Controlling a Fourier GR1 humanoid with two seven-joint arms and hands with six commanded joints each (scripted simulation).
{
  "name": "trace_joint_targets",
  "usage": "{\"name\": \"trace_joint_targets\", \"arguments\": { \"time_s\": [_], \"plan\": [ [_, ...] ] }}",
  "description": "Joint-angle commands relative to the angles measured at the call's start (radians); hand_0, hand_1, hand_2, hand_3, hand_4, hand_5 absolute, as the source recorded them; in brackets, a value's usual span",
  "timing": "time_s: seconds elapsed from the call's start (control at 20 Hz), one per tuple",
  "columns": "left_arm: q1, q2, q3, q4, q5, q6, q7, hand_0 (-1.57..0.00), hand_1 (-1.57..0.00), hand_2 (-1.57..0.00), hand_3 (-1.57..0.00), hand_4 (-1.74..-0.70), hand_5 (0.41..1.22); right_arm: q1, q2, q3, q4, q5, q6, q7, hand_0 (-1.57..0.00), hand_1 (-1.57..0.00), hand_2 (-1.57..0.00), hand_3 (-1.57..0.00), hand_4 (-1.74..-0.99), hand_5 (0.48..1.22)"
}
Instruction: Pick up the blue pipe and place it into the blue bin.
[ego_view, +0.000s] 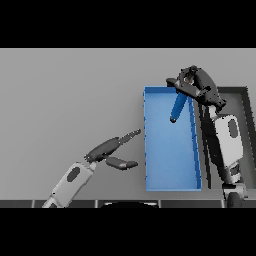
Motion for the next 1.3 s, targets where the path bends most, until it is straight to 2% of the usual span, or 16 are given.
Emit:
{"name": "trace_joint_targets", "arguments": {
  "time_s": [0.0, 0.15, 0.35, 0.4, 0.45, 0.5, 0.6, 0.65, 0.7, 0.75, 0.85, 1.0, 1.25],
  "plan": [
    [0.002, -0.004, -0.005, -0.007, 0.001, 0.0, 0.005, 0.0, 0.0, 0.0, 0.0, -0.89, 0.47, 0.026, 0.009, 0.007, -0.011, 0.015, -0.026, 0.026, -1.57, -1.57, -1.57, -1.57, -1.741, 1.12],
    [-0.009, -0.011, -0.003, 0.003, -0.007, 0.009, 0.008, 0.0, 0.0, 0.0, 0.0, -0.88, 0.463, 0.123, -0.029, 0.068, 0.008, -0.004, -0.048, 0.026, -1.57, -1.57, -1.57, -1.57, -1.741, 1.122],
    [-0.012, -0.017, -0.003, 0.015, -0.008, 0.012, 0.014, 0.0, 0.0, 0.0, 0.0, -0.88, 0.46, 0.186, -0.069, 0.164, 0.04, -0.022, -0.054, 0.024, -1.57, -1.57, -1.57, -1.57, -1.591, 1.114],
    [-0.014, -0.021, -0.003, 0.016, -0.009, 0.014, 0.016, 0.0, 0.0, 0.0, 0.0, -0.89, 0.457, 0.198, -0.085, 0.214, 0.066, -0.042, -0.087, 0.017, -1.57, -1.57, -1.57, -1.33, -1.599, 1.11],
    [-0.01, -0.019, -0.003, 0.014, -0.009, 0.014, 0.014, 0.0, 0.0, 0.0, 0.0, -0.89, 0.455, 0.197, -0.093, 0.229, 0.074, -0.061, -0.124, 0.001, -1.56, -1.46, -1.39, -1.12, -1.547, 1.133],
    [-0.002, -0.014, -0.008, 0.008, -0.013, 0.013, 0.003, 0.0, 0.0, 0.0, 0.0, -0.89, 0.453, 0.199, -0.106, 0.24, 0.073, -0.085, -0.145, 0.002, -1.31, -1.17, -1.11, -0.9, -1.503, 1.15],
    [-0.006, -0.008, -0.004, -0.001, -0.009, 0.013, 0.01, 0.0, 0.0, 0.0, 0.0, -0.89, 0.453, 0.181, -0.127, 0.284, 0.106, -0.121, -0.178, -0.006, -0.84, -0.75, -0.71, -0.57, -1.392, 1.176],
    [0.01, -0.006, -0.01, 0.0, -0.009, 0.01, 0.008, 0.0, 0.0, 0.0, 0.0, -0.89, 0.454, 0.184, -0.133, 0.31, 0.107, -0.144, -0.185, -0.047, -0.67, -0.6, -0.57, -0.46, -1.338, 1.157],
    [0.005, -0.003, -0.003, 0.001, -0.003, 0.008, 0.015, 0.0, 0.0, 0.0, 0.0, -0.89, 0.453, 0.171, -0.163, 0.354, 0.106, -0.15, -0.165, -0.038, -0.53, -0.48, -0.46, -0.37, -1.285, 1.141],
    [0.003, -0.005, -0.004, -0.005, -0.002, 0.01, 0.021, 0.0, 0.0, 0.0, 0.0, -0.89, 0.453, 0.159, -0.185, 0.39, 0.111, -0.161, -0.154, -0.035, -0.43, -0.38, -0.36, -0.29, -1.242, 1.081],
    [-0.005, -0.011, -0.003, 0.002, 0.0, 0.01, 0.021, 0.0, 0.0, 0.0, 0.0, -0.89, 0.454, 0.139, -0.219, 0.467, 0.146, -0.146, -0.132, 0.027, -0.27, -0.24, -0.23, -0.19, -1.179, 0.975],
    [-0.002, -0.009, -0.004, -0.003, 0.001, 0.01, 0.02, 0.0, 0.0, 0.0, 0.0, -0.9, 0.45, 0.122, -0.246, 0.546, 0.17, -0.138, -0.122, 0.027, -0.14, -0.12, -0.12, -0.1, -1.131, 0.857],
    [-0.002, -0.006, -0.002, -0.001, 0.003, 0.006, 0.024, 0.0, 0.0, 0.0, 0.0, -0.91, 0.458, 0.104, -0.258, 0.604, 0.2, -0.113, -0.127, 0.027, -0.04, -0.04, -0.04, -0.03, -1.124, 0.717]
  ]
}}
